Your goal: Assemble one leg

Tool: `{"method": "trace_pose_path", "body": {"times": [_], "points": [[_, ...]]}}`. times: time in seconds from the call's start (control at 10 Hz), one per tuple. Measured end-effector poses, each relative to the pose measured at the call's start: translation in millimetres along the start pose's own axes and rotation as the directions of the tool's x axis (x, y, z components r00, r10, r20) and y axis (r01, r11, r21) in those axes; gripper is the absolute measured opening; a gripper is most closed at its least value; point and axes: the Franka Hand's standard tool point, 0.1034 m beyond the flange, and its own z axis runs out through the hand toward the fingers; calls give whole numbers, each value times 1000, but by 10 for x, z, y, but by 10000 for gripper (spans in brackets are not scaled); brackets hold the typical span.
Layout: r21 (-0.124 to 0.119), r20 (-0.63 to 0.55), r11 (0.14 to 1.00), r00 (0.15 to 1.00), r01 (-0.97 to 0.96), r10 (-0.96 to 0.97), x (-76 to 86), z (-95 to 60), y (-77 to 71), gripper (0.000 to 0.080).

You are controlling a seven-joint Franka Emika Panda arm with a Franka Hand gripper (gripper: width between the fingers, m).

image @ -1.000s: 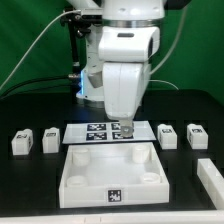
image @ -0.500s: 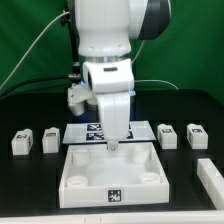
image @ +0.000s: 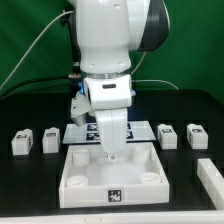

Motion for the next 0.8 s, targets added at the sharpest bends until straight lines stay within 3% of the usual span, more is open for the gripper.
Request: {"method": "trace_pose_path", "body": {"times": [0.1, 0.2, 0.3, 0.4, 0.8], "points": [[0, 0, 1000, 1000, -1, 1, -2, 1, -1, 267], [0, 0, 1000, 1000, -1, 1, -3, 2, -1, 267], [1, 0, 1000, 1000, -2, 2, -5, 2, -2, 133], [-5, 1, 1000, 1000, -4, 4, -10, -4, 10, 61], [-5, 1, 1000, 1000, -5, 5, -12, -5, 10, 61]]}}
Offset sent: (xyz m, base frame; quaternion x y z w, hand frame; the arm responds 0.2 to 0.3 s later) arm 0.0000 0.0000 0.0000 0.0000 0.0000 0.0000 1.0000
